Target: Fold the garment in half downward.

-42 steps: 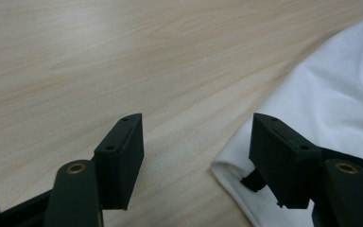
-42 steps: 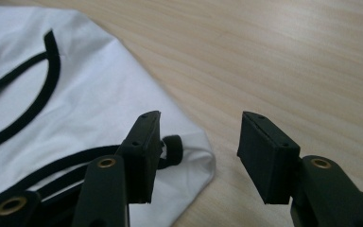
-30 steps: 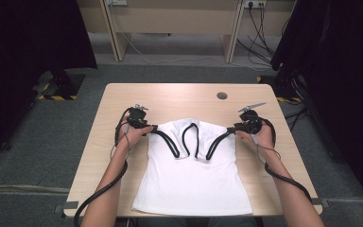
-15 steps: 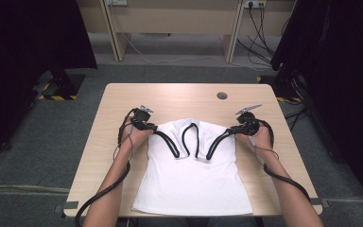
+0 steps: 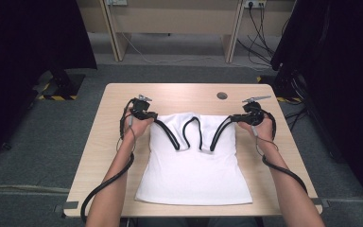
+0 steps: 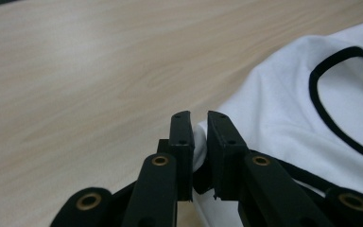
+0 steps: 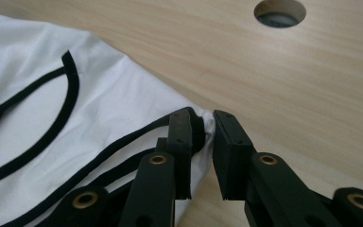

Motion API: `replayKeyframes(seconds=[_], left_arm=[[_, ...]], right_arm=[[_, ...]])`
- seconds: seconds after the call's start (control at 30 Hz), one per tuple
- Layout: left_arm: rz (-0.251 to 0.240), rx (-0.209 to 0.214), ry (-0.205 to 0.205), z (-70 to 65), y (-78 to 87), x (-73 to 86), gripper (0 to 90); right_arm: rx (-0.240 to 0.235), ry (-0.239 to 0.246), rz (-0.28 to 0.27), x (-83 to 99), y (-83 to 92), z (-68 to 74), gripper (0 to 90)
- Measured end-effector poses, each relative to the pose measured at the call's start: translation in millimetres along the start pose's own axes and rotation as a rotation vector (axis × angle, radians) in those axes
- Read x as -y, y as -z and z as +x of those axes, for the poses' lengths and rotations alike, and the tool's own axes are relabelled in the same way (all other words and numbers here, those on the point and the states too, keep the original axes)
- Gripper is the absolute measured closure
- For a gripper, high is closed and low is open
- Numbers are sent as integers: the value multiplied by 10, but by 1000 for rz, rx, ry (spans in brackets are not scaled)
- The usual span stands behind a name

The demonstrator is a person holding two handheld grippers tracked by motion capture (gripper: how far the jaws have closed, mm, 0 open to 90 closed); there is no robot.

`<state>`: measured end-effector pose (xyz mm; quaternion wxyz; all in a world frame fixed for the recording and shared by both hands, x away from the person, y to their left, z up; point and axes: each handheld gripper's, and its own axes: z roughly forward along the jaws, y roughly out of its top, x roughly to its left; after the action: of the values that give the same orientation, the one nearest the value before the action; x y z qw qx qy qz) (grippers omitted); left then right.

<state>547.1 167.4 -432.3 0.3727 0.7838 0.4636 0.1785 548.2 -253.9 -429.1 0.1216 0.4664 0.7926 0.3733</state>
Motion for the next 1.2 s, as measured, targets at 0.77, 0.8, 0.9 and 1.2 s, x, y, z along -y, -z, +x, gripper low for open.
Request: replayKeyframes(seconds=[0.77, 0.8, 0.9, 1.2], left_arm=[[-156, -41, 16, -27, 212, -300, 817], [-158, -42, 13, -29, 221, -308, 818], [-173, -47, 15, -27, 253, -331, 820], [-192, -59, 11, -4, 327, -347, 820]], right_arm=[[-17, -36, -132, -274, 238, 21, 785], [-16, -34, -134, -282, 243, 26, 785], [-17, -32, -144, -307, 263, 34, 785], [-23, -35, -162, -341, 329, 31, 785]])
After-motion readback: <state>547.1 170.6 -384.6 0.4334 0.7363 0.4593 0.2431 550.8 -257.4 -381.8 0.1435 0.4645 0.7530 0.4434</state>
